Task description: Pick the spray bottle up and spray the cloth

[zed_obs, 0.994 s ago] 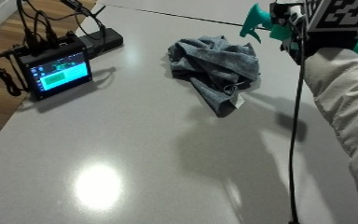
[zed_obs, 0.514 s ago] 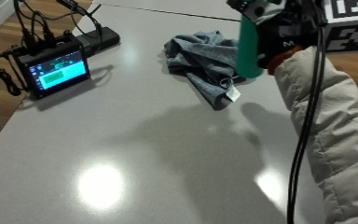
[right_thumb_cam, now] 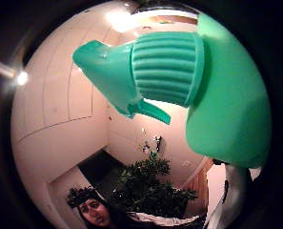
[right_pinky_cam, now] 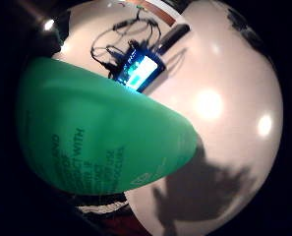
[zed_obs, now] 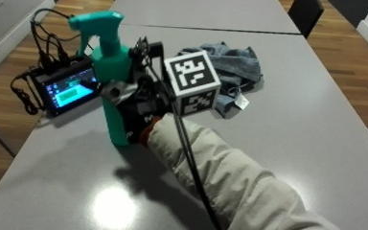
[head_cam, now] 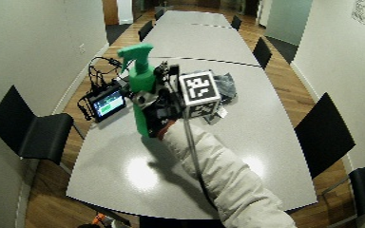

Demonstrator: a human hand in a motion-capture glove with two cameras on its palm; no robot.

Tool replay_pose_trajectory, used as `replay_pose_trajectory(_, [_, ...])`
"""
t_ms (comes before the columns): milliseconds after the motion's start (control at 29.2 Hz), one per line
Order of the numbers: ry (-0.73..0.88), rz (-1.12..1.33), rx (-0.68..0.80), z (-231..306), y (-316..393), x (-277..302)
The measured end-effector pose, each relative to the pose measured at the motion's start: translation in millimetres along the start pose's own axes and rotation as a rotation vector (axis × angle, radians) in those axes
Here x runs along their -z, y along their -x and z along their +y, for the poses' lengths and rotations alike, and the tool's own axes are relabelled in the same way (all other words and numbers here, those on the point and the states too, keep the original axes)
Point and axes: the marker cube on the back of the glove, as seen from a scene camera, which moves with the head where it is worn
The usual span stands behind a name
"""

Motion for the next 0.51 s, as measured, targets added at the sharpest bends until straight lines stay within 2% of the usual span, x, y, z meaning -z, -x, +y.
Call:
replay_pose_trajectory(137, [0.026,-0.014,-0.034,14.0,-21.3,-17.7])
replay_pose_trajectory(343, [-0.029,-0.014,-0.041,7.9,-25.6,0.4])
replay_pose_trajectory(514, [0.010,0.009,-0.054,12.6,-28.2,3.4])
